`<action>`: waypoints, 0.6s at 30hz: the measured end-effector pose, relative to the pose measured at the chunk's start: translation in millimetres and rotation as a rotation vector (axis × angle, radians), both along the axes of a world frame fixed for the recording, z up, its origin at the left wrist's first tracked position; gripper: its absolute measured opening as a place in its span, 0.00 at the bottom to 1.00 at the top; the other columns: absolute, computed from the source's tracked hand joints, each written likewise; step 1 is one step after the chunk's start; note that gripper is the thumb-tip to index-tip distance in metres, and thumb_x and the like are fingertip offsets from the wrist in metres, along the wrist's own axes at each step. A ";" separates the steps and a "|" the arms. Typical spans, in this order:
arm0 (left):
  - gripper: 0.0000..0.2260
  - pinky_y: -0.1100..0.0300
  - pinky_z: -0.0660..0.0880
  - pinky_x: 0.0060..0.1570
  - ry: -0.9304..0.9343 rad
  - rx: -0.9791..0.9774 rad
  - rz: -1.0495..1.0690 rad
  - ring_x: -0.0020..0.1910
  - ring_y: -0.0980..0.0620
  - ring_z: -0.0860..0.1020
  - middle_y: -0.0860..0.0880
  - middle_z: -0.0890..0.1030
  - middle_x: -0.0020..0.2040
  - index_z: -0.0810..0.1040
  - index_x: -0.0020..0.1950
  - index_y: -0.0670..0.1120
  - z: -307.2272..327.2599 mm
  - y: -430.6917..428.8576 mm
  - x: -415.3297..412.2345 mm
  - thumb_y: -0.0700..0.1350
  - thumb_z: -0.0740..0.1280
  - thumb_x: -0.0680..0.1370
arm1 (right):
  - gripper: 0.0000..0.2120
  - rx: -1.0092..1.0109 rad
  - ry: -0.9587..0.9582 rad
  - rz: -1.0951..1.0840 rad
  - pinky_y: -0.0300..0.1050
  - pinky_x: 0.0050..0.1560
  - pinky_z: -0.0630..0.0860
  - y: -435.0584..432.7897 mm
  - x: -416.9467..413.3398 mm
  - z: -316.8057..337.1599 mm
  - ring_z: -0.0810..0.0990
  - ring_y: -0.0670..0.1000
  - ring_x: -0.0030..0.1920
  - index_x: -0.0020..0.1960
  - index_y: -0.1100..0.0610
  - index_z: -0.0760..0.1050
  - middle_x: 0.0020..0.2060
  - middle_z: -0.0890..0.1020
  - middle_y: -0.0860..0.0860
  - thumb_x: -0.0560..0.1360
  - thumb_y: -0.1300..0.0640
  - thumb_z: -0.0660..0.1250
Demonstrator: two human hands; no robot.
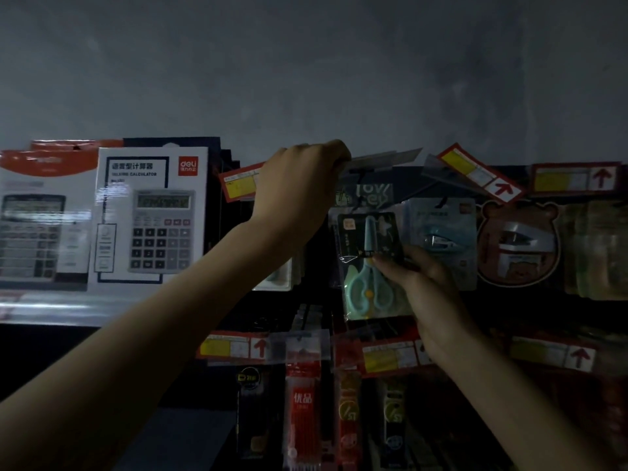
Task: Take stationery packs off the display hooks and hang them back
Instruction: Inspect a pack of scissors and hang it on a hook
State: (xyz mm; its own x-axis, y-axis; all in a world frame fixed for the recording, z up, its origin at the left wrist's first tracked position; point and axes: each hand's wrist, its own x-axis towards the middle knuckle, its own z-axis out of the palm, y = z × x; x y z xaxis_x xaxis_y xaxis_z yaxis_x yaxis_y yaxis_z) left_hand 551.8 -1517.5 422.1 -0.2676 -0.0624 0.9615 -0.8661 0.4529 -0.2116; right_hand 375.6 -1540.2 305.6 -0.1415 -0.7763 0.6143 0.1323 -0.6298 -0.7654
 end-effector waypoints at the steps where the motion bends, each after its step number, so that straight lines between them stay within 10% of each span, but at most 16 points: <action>1: 0.11 0.48 0.80 0.46 0.000 0.000 0.001 0.43 0.43 0.83 0.45 0.86 0.49 0.82 0.62 0.47 -0.1 -0.2 0.1 0.45 0.61 0.85 | 0.09 0.001 0.005 -0.004 0.46 0.47 0.81 -0.8 -0.2 0.2 0.87 0.49 0.48 0.56 0.52 0.83 0.47 0.88 0.48 0.76 0.55 0.75; 10: 0.11 0.47 0.80 0.49 -0.008 0.018 0.032 0.45 0.44 0.83 0.46 0.86 0.51 0.81 0.63 0.47 -0.3 -0.1 1.2 0.45 0.61 0.86 | 0.08 0.007 0.014 -0.003 0.40 0.37 0.80 -1.5 5.1 3.0 0.87 0.49 0.48 0.55 0.52 0.84 0.46 0.88 0.48 0.76 0.54 0.75; 18: 0.10 0.50 0.77 0.51 -0.047 -0.060 0.046 0.51 0.46 0.81 0.47 0.84 0.56 0.82 0.63 0.47 -18.5 1.9 0.1 0.45 0.65 0.84 | 0.12 0.034 0.039 0.011 0.52 0.55 0.83 2.2 3.7 -6.2 0.87 0.52 0.51 0.55 0.51 0.85 0.49 0.88 0.49 0.73 0.50 0.77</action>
